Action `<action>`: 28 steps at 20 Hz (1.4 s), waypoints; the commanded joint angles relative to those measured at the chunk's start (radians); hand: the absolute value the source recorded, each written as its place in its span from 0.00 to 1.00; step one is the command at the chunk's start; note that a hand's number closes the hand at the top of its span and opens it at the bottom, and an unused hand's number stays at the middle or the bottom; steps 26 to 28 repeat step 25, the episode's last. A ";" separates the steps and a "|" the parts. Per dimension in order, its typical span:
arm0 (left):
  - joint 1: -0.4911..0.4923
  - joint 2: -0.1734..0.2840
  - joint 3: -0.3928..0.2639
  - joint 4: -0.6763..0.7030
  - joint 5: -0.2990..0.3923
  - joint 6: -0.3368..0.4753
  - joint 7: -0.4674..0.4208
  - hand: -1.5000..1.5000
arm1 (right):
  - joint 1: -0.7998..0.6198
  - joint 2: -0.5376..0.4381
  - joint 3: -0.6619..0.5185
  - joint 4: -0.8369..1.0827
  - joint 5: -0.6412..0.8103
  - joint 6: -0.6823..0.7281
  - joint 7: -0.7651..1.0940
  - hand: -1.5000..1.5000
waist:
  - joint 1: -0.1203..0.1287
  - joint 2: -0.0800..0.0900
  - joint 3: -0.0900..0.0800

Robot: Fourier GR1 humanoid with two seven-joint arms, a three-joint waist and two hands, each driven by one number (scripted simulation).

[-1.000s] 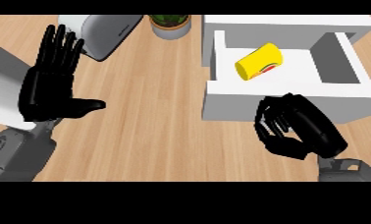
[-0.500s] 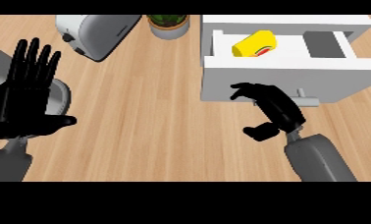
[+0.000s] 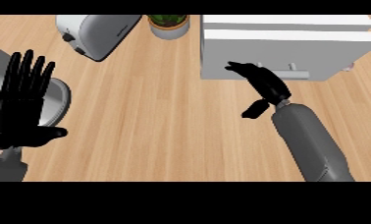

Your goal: Pick up the cup, place it into the drawer and close the drawer

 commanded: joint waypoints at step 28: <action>-0.068 -0.025 0.028 0.080 -0.056 -0.084 0.013 0.00 | -0.442 -0.151 -0.201 0.635 -0.039 0.022 -0.216 0.00 | 0.069 0.039 0.005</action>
